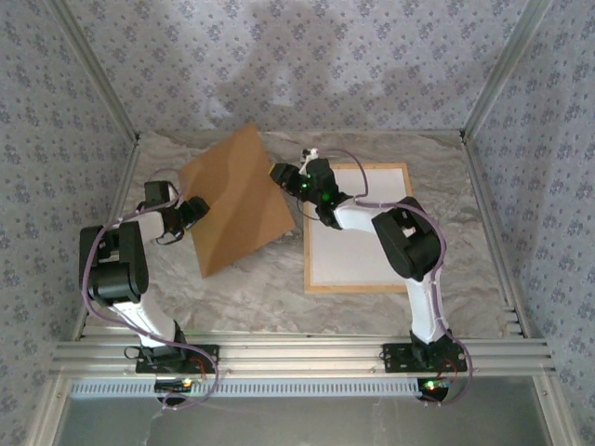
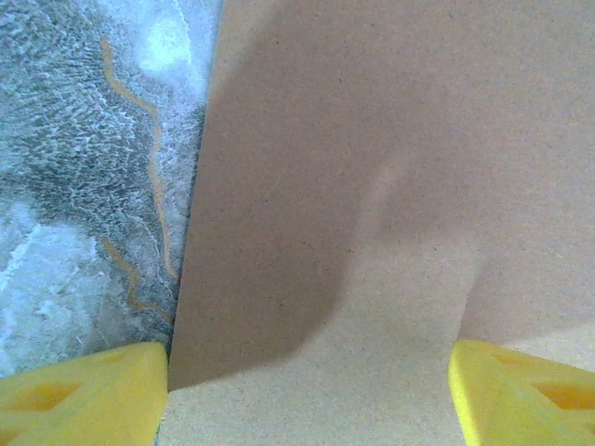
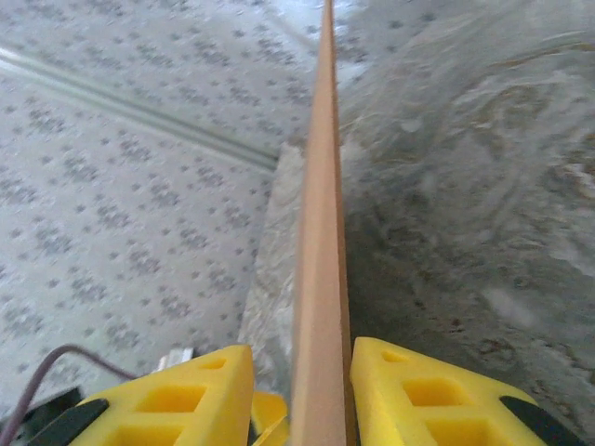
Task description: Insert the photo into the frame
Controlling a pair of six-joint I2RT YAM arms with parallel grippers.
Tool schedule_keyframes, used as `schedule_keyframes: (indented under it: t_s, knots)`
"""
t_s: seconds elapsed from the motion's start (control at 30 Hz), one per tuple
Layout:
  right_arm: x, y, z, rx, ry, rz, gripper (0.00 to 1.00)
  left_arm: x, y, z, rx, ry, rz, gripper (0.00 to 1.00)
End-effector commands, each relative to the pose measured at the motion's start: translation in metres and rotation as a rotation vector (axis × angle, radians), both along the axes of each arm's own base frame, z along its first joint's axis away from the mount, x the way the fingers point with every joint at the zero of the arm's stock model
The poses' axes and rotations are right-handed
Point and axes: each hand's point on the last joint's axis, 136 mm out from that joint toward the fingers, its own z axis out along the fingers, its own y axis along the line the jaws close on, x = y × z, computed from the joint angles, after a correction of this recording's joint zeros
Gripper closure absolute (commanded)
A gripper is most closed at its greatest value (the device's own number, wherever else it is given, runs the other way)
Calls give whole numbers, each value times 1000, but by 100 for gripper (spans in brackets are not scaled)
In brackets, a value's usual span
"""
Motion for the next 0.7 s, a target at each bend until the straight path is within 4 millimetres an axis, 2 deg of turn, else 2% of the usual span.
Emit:
schedule_keyframes:
  t_s: [0.0,0.27,0.5,0.67]
  knots:
    - [-28,21,-16,-5,88,6,66,-14,-30,-20,-98,52,-84,21]
    - [-30,31,-19,59,100,-27,66,-14,-31,-21,-102,54,-84,21]
    - [-36,46,1,51,13,83,69,-14,-31,-20,-102,51,-87,21]
    - [-44,45,9,47,-28,139,69,-13,-33,-18,-120,41,-85,21]
